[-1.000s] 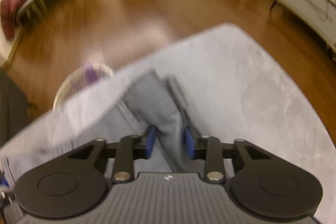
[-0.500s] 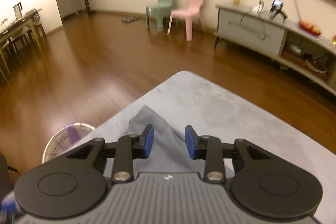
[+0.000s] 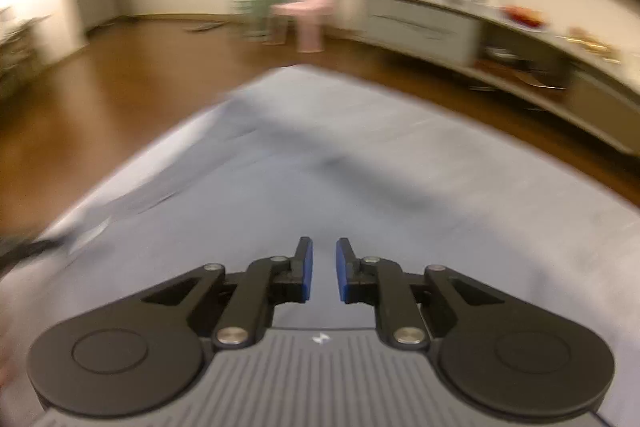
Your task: Fold clothes
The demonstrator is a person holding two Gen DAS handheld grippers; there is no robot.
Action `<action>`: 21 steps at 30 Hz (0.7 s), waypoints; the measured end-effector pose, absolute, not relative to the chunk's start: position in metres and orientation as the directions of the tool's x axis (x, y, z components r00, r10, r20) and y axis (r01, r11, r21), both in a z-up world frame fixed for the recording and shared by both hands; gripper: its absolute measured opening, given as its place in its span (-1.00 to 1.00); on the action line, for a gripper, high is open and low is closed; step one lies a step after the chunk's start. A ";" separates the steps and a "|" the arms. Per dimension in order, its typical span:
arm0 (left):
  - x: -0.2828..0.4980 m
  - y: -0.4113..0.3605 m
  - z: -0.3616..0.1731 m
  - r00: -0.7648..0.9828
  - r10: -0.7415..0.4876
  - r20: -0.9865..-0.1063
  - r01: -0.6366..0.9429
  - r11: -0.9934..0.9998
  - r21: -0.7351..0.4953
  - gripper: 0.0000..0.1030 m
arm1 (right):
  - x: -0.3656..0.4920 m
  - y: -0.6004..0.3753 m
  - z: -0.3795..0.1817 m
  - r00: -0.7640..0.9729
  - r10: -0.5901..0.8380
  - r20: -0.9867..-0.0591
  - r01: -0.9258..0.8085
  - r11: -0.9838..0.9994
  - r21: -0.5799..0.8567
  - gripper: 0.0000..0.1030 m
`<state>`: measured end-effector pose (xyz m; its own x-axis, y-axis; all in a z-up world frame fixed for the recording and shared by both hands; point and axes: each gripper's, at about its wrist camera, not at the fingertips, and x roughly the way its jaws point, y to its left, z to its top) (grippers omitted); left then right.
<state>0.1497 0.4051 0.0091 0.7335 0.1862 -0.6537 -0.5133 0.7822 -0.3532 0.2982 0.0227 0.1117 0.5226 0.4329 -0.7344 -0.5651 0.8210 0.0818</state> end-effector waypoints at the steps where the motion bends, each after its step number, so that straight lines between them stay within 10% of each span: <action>1: 0.152 0.403 0.010 0.727 0.201 -0.656 -0.519 0.788 -0.333 -0.24 | 0.273 0.025 0.105 0.490 0.457 -0.742 -0.602 0.793 0.092 -0.73; 11: 0.117 0.312 0.058 0.864 0.245 -0.439 -0.317 0.943 -0.099 -0.27 | 0.165 -0.087 0.077 0.632 0.352 -0.691 -0.431 0.900 0.064 -0.61; 15: 0.142 0.275 0.038 0.823 0.039 -0.567 -0.106 0.991 -0.086 -0.27 | 0.176 -0.161 0.069 0.676 0.140 -0.723 -0.188 0.982 0.014 -0.61; 21: 0.162 0.264 0.017 0.742 0.052 -0.669 -0.100 0.995 -0.032 -0.23 | 0.163 -0.273 0.051 0.691 -0.017 -0.723 0.043 0.999 0.018 -0.66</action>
<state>0.1618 0.2640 0.0173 0.7416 0.0525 -0.6688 -0.0996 0.9945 -0.0324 0.1632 -0.2733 0.0511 0.6908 -0.0165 -0.7229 0.0429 0.9989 0.0182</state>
